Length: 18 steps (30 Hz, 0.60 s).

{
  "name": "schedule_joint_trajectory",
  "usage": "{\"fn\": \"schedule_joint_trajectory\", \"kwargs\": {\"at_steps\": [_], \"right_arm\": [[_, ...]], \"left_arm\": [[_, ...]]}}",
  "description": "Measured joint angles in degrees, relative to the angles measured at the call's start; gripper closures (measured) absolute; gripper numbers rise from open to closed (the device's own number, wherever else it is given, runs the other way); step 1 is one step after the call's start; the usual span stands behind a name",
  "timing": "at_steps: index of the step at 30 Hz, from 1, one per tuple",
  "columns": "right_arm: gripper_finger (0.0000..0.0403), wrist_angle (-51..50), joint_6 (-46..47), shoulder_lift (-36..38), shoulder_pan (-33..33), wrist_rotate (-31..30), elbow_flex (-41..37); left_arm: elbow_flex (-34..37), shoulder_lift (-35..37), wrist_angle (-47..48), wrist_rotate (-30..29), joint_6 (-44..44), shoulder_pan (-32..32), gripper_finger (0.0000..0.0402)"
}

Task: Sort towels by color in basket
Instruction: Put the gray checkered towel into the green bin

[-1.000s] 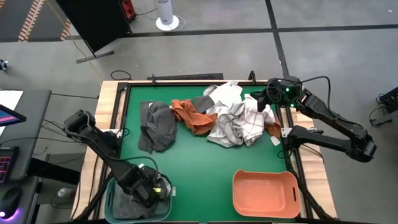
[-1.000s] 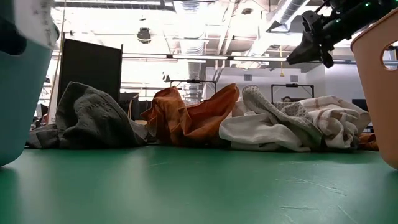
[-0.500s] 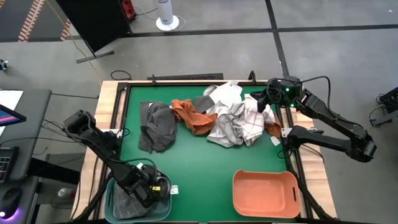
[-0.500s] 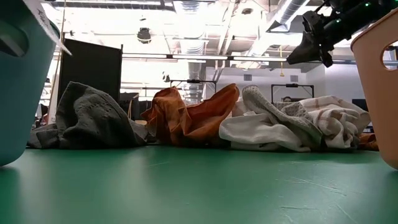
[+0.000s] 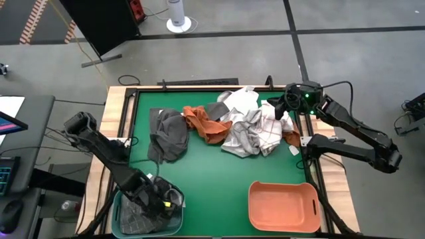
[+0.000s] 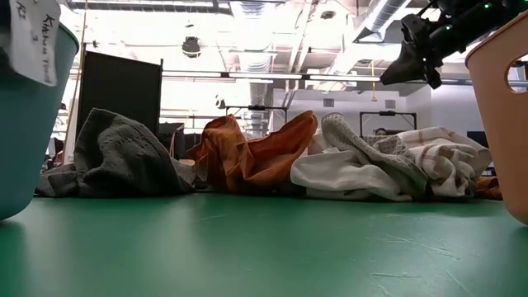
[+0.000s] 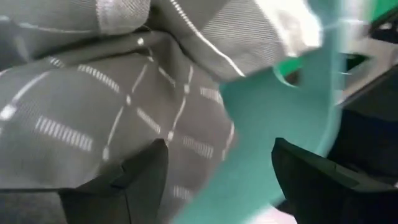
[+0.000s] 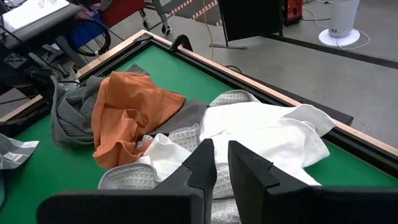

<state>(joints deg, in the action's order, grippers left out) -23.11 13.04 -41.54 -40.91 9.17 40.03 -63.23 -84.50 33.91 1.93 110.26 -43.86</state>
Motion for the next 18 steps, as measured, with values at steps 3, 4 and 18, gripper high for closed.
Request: {"fn": "schedule_joint_trajectory", "kwargs": {"at_steps": [3, 4, 18], "right_arm": [[0.0327, 0.0, 0.0, 0.0, 0.0, 0.0, 0.0], [0.0327, 0.0, 0.1, 0.0, 0.0, 0.0, 0.0], [0.0327, -0.4, 0.5, 0.0, 0.0, 0.0, 0.0]], "left_arm": [[0.0, 4.7, 2.0, -3.0, 1.1, 0.0, 0.0125], [-0.1, 6.2, 3.0, -4.9, 1.5, 0.0, 0.0125], [1.0, 14.1, 34.7, -12.9, 8.9, 4.1, 0.0125]]}}
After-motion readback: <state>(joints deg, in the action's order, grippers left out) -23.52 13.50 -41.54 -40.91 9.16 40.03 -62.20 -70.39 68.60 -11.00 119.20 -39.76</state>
